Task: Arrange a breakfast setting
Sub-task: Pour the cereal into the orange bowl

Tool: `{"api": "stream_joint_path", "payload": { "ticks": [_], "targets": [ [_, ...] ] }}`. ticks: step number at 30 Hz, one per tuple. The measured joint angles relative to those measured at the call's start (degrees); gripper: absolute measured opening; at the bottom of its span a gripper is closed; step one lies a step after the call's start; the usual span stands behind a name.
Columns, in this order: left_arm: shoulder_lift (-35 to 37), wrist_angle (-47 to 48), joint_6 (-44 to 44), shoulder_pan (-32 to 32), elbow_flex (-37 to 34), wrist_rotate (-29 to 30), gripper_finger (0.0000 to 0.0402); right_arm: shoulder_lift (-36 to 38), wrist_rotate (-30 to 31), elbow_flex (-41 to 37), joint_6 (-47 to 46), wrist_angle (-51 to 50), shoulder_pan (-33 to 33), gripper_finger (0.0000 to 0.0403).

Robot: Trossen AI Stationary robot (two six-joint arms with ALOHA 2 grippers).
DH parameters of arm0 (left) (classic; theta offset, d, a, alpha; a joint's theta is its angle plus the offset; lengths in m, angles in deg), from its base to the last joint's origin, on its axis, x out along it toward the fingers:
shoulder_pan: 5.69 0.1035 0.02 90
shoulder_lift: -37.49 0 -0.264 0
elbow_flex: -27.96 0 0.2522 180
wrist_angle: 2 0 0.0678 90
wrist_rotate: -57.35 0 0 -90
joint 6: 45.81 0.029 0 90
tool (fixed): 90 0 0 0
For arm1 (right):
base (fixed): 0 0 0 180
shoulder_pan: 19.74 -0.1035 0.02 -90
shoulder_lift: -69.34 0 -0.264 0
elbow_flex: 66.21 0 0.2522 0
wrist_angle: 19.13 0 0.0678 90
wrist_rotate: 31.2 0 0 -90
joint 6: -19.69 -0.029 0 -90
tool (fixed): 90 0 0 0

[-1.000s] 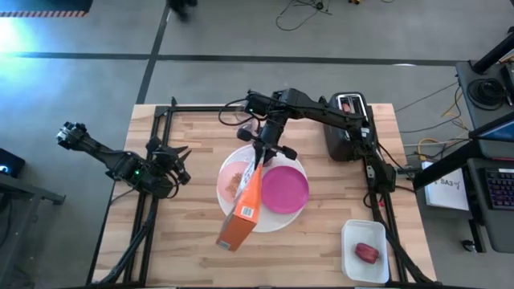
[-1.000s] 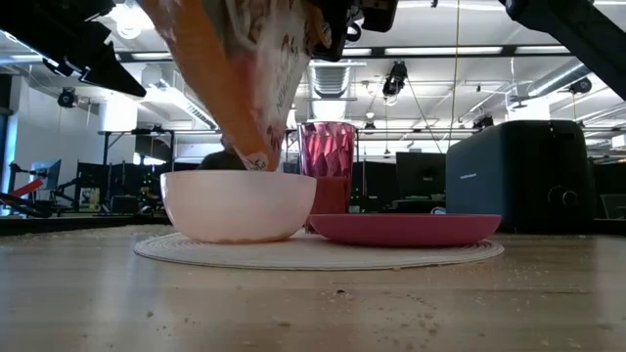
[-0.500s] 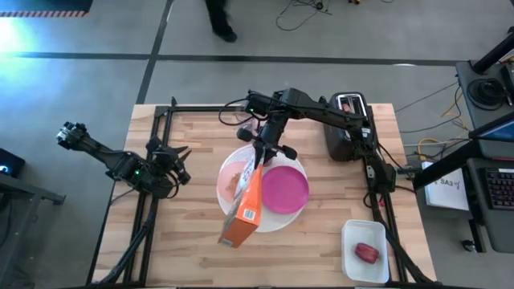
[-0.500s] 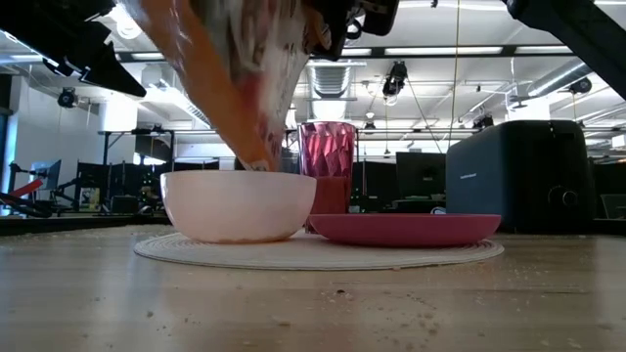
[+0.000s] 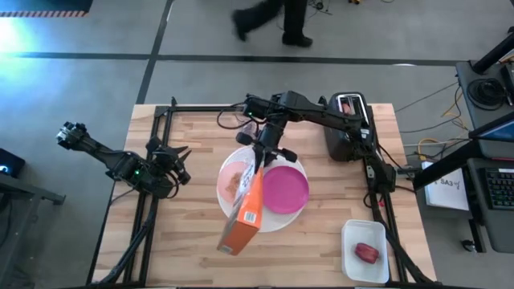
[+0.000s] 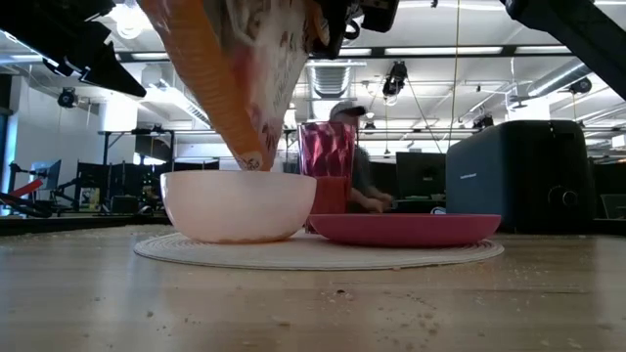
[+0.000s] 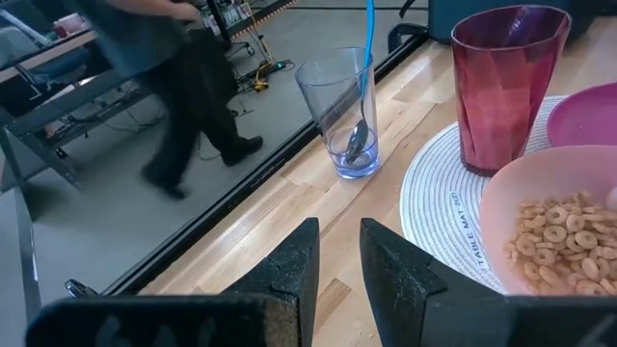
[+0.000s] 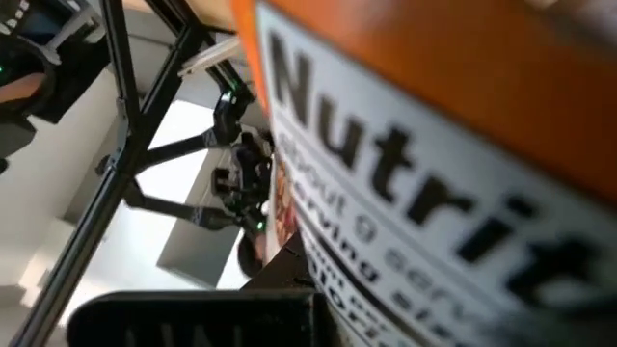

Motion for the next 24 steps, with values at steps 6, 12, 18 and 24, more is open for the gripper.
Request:
{"api": "stream_joint_path", "payload": {
  "ticks": [6, 12, 18, 24],
  "targets": [
    [-0.02, -0.02, 0.00, 0.00, 0.00, -0.02, 0.0062, 0.24, 0.29, 0.00, 3.04, 0.04, -0.62, 0.0008],
    [-0.02, -0.02, 0.00, -0.01, 0.00, 0.00, 0.0062, 1.84, 1.48, 0.00, 8.52, -0.13, -1.10, 0.0008],
    [0.00, -0.14, 0.00, 0.00, 0.00, 0.00, 0.0062, 2.49, 2.49, 0.00, 16.73, -0.17, -1.74, 0.0008],
    [0.02, -0.84, 0.00, 0.00, 0.04, 0.00, 0.0062, 4.02, 3.03, 0.00, 25.04, -1.77, -1.75, 0.0008]
  ]
}}
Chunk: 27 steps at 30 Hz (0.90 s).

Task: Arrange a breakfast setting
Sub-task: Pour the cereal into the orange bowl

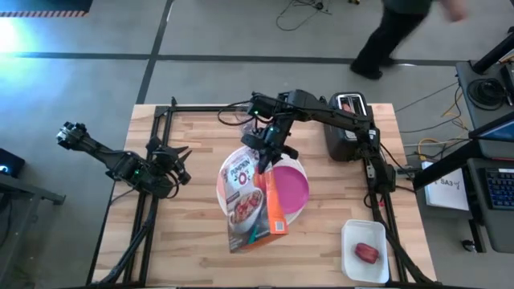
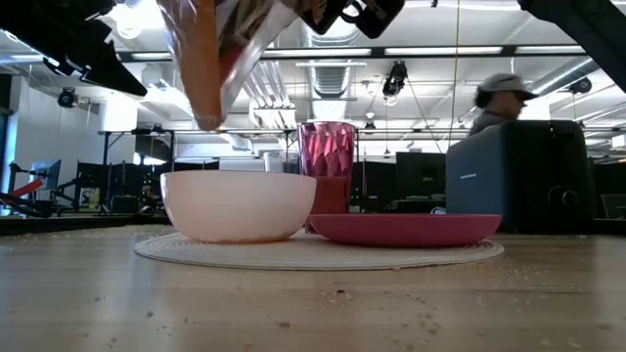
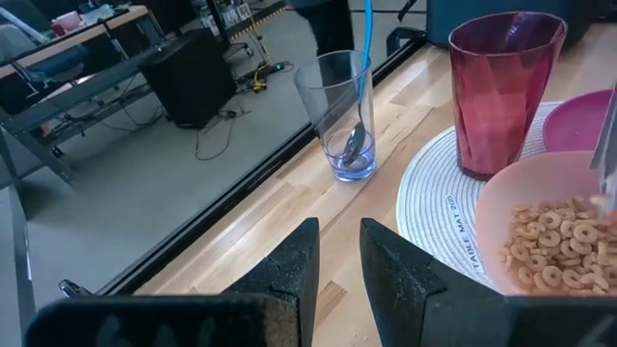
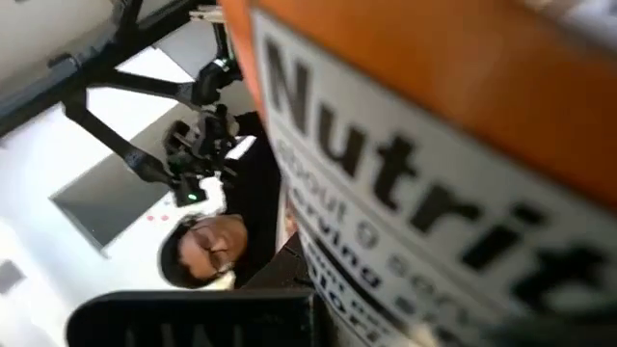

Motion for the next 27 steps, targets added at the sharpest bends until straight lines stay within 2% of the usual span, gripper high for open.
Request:
{"api": "stream_joint_path", "payload": {
  "ticks": [5, 8, 15, 18, 23, 27],
  "targets": [
    [0.00, -1.50, 0.29, 0.00, 0.11, 0.02, 0.0062, 2.77, 3.82, 0.00, 7.89, -6.77, -0.17, 0.0008],
    [-0.04, -4.15, 2.70, 0.00, 0.11, 0.09, 0.0062, 4.66, 9.09, 0.00, 15.01, -9.54, -0.30, 0.0008],
    [-1.23, -20.34, 15.14, 0.00, 0.13, -0.48, 0.0062, 10.04, 22.75, 0.00, 32.20, -10.12, -1.69, 0.0008],
    [-2.34, -27.39, 19.07, 0.00, 0.13, -6.31, 0.0062, 12.28, 27.91, 0.00, 38.21, -10.11, -2.96, 0.0008],
    [-5.81, -37.19, 23.81, 0.00, 0.09, -19.48, 0.0062, 15.58, 34.90, 0.00, 45.52, -9.91, -5.16, 0.0008],
    [-9.53, -46.95, 25.96, 0.00, 0.40, -25.85, 0.0064, 17.23, 39.61, 0.00, 48.90, -9.90, -6.91, 0.0008]
  ]
}}
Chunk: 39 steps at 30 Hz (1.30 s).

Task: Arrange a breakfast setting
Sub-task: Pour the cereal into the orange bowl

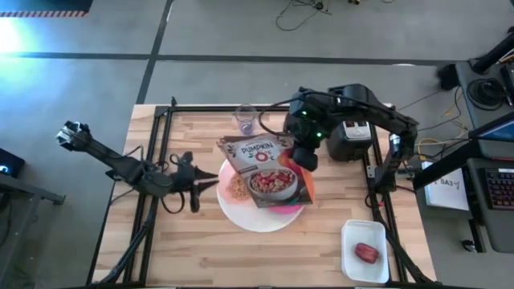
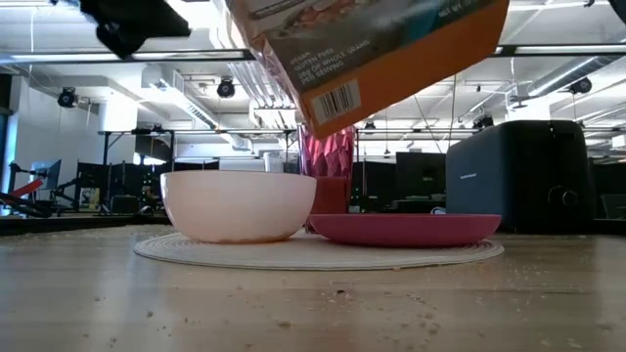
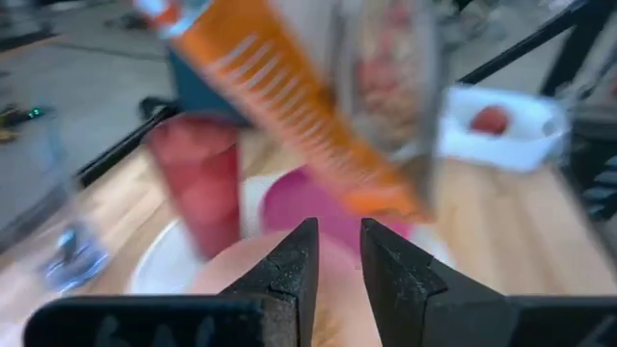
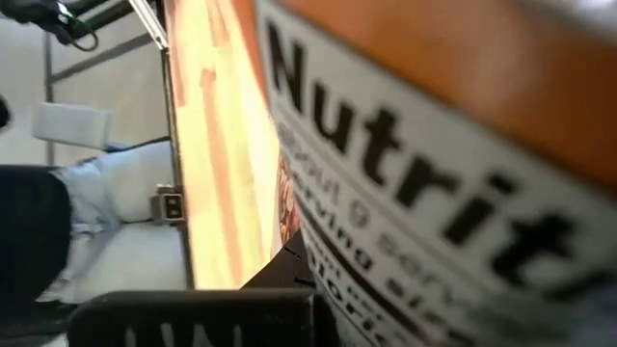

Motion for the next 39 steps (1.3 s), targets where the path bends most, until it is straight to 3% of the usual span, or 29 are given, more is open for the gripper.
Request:
{"api": "stream_joint_path", "payload": {
  "ticks": [4, 16, 21, 25, 27, 32, 39],
  "targets": [
    [-3.61, -6.08, 3.28, -0.02, 1.55, -1.07, 0.0074, 0.81, 1.03, 0.00, 2.16, 0.00, -1.56, 0.0008],
    [-15.11, -2.69, 10.93, 0.00, 12.27, -1.00, 0.0158, 0.89, 0.93, -0.02, 2.12, -0.52, -3.49, 0.0008],
    [-18.48, 7.94, 5.40, -0.02, 17.12, -0.98, 0.0186, 1.83, 0.93, -0.04, 1.10, -0.70, -3.47, 0.0008],
    [-20.33, 7.92, 1.77, -0.35, 16.92, -0.39, 0.0191, 2.56, 1.07, -0.04, 1.17, -0.76, -3.47, 0.0008],
    [-21.49, 7.33, 0.92, -0.93, 16.69, 3.24, 0.0191, 2.80, 1.47, -0.04, 1.30, -0.79, -3.47, 0.0008],
    [-24.00, 7.38, -1.55, -3.46, 16.24, 18.75, 0.0191, 3.21, 2.42, -0.04, 1.38, -0.79, -3.47, 0.0008],
    [-26.71, 6.56, -7.45, -7.68, 15.21, 32.12, 0.0191, 3.39, 2.37, -0.04, 2.23, -0.79, -3.47, 0.0008]
  ]
}}
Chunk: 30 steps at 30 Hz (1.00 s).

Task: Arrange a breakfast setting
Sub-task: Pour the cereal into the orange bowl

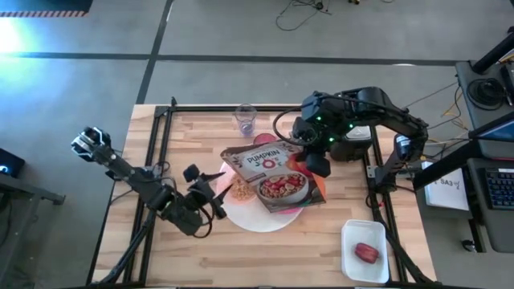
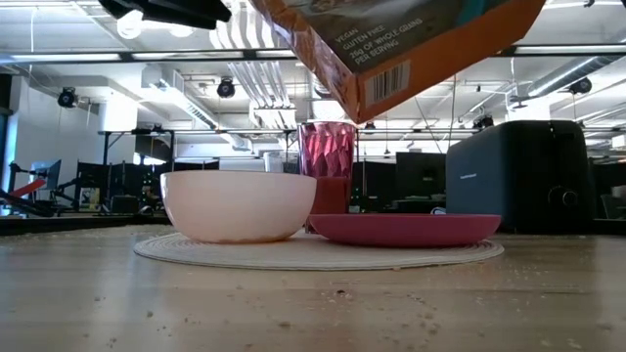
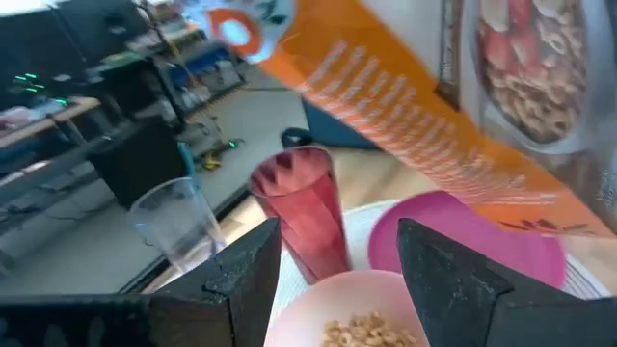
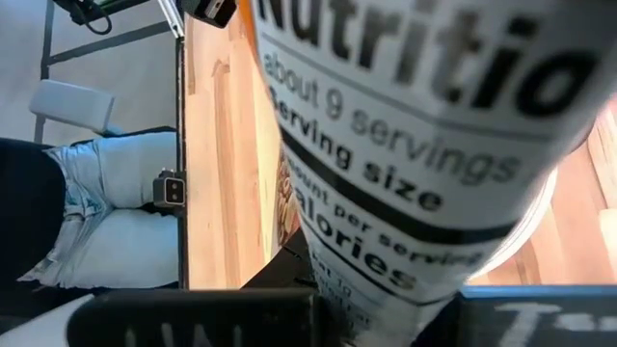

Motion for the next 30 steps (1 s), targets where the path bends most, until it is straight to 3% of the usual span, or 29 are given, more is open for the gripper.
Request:
{"api": "stream_joint_path", "payload": {
  "ticks": [4, 11, 16, 20, 24, 26, 30],
  "targets": [
    [-0.07, -0.15, -3.28, -1.50, -2.38, 1.02, 0.0191, 0.17, 0.02, 0.00, 1.87, 0.00, 0.00, 0.0008],
    [3.44, -0.92, -4.96, -0.54, -6.83, -8.91, 0.0191, 0.20, 0.02, 0.00, 1.84, 0.02, 0.02, 0.0008],
    [7.77, -6.69, -2.71, -0.17, -12.03, -9.70, 0.0191, 0.19, 0.02, 0.00, 1.84, 0.03, 0.02, 0.0008],
    [10.84, -28.40, 7.40, 1.25, -21.36, -14.74, 0.0191, 0.20, 0.00, 0.00, 1.84, 0.04, 0.02, 0.0008],
    [10.72, -66.51, 25.06, 4.95, -31.76, -26.53, 0.0191, 0.19, 0.02, 0.00, 1.84, 0.04, 0.02, 0.0008],
    [9.54, -80.09, 28.55, 7.20, -35.58, -30.31, 0.0190, 0.19, 0.02, 0.00, 1.83, 0.07, 0.02, 0.0008],
    [7.45, -86.70, 26.58, 10.90, -38.64, -33.30, 0.0188, 0.17, 0.01, 0.00, 1.85, 0.06, 0.00, 0.0008]
  ]
}}
